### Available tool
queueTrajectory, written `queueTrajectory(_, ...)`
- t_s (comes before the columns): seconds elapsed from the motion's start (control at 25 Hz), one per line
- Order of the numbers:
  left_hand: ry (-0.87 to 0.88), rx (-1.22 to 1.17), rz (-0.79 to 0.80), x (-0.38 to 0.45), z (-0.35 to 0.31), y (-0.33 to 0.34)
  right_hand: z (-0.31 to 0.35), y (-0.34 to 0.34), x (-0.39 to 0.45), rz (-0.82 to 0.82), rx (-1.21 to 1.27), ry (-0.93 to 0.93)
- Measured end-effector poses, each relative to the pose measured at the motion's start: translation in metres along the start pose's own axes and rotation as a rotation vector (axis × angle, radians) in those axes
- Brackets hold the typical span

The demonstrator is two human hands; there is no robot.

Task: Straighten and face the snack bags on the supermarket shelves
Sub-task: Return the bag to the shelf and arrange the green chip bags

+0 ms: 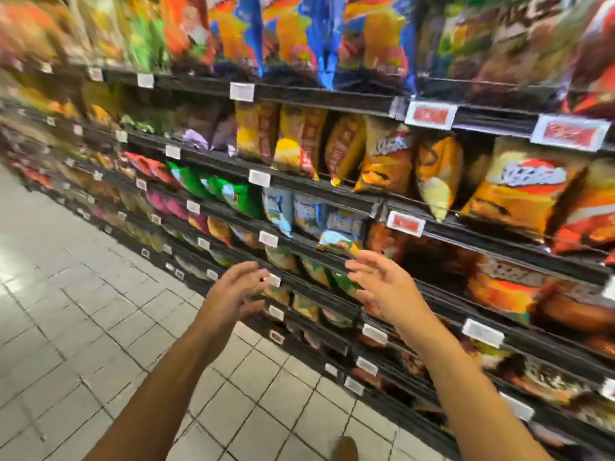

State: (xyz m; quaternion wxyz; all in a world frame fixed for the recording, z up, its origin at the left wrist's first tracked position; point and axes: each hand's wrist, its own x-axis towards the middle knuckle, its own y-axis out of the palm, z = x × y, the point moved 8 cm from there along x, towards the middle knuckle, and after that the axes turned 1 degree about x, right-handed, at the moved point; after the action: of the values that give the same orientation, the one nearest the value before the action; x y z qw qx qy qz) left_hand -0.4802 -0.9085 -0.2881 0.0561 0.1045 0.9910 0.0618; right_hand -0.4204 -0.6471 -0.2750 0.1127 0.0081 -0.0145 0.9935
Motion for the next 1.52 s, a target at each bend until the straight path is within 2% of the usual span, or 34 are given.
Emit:
queueTrajectory(0.24, 0.270, -0.017, -0.117, 0.140, -0.132, -0.047, 0.109, 0.088, 0.181, 0.287, 0.023, -0.269)
queueTrajectory(0.32, 0.301, -0.020, -0.165, 0.176, -0.166, -0.062, 0.135, 0.113, 0.233, 0.347, 0.047, -0.312)
queueTrajectory(0.52, 0.407, -0.003, -0.311, 0.244, -0.233, -0.124, 0.185, 0.195, 0.356, 0.440, 0.151, -0.372)
queueTrajectory(0.72, 0.489, -0.028, -0.389, 0.281, -0.291, -0.200, 0.233, 0.279, 0.430, 0.508, 0.131, -0.467)
queueTrajectory(0.92, 0.591, -0.041, -0.317, 0.333, -0.358, -0.266, 0.295, 0.352, 0.486, 0.472, 0.161, -0.607)
queueTrajectory(1.12, 0.685, -0.027, -0.240, 0.396, -0.424, -0.344, 0.342, 0.432, 0.547, 0.472, 0.089, -0.696)
queueTrajectory(1.24, 0.693, -0.095, -0.158, 0.439, -0.457, -0.405, 0.368, 0.474, 0.590, 0.403, 0.039, -0.702)
queueTrajectory(1.52, 0.644, -0.171, -0.044, 0.568, -0.499, -0.505, 0.408, 0.520, 0.678, 0.209, 0.137, -0.682)
